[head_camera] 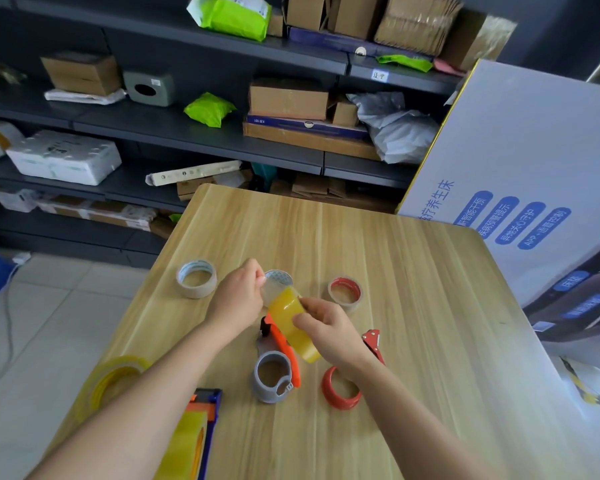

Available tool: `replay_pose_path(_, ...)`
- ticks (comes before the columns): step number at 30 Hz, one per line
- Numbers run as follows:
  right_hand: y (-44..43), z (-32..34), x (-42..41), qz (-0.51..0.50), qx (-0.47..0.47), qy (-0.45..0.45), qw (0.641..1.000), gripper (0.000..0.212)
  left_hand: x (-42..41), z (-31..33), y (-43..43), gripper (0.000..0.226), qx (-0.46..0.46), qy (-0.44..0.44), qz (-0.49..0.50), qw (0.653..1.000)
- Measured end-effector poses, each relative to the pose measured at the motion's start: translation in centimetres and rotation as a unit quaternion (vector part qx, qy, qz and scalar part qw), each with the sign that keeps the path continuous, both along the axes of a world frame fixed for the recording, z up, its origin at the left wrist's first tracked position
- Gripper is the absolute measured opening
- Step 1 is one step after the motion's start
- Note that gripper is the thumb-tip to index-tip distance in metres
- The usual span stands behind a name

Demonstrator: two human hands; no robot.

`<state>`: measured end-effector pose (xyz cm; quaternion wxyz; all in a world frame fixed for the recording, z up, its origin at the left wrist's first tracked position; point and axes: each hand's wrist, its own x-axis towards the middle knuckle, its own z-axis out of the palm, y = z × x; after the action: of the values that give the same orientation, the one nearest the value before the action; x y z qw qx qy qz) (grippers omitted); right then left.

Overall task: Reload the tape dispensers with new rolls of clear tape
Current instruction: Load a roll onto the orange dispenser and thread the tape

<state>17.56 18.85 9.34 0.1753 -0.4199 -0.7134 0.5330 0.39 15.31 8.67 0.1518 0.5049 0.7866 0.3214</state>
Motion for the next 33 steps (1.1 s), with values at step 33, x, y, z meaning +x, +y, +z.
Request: replay_pose_path(33,-1.0,-11.5,1.0,0.012,0.009,-0.275,0.961,0.048,-3.1,-8.2,-5.3,0.067,-0.276,-0.561,0.061,0.778)
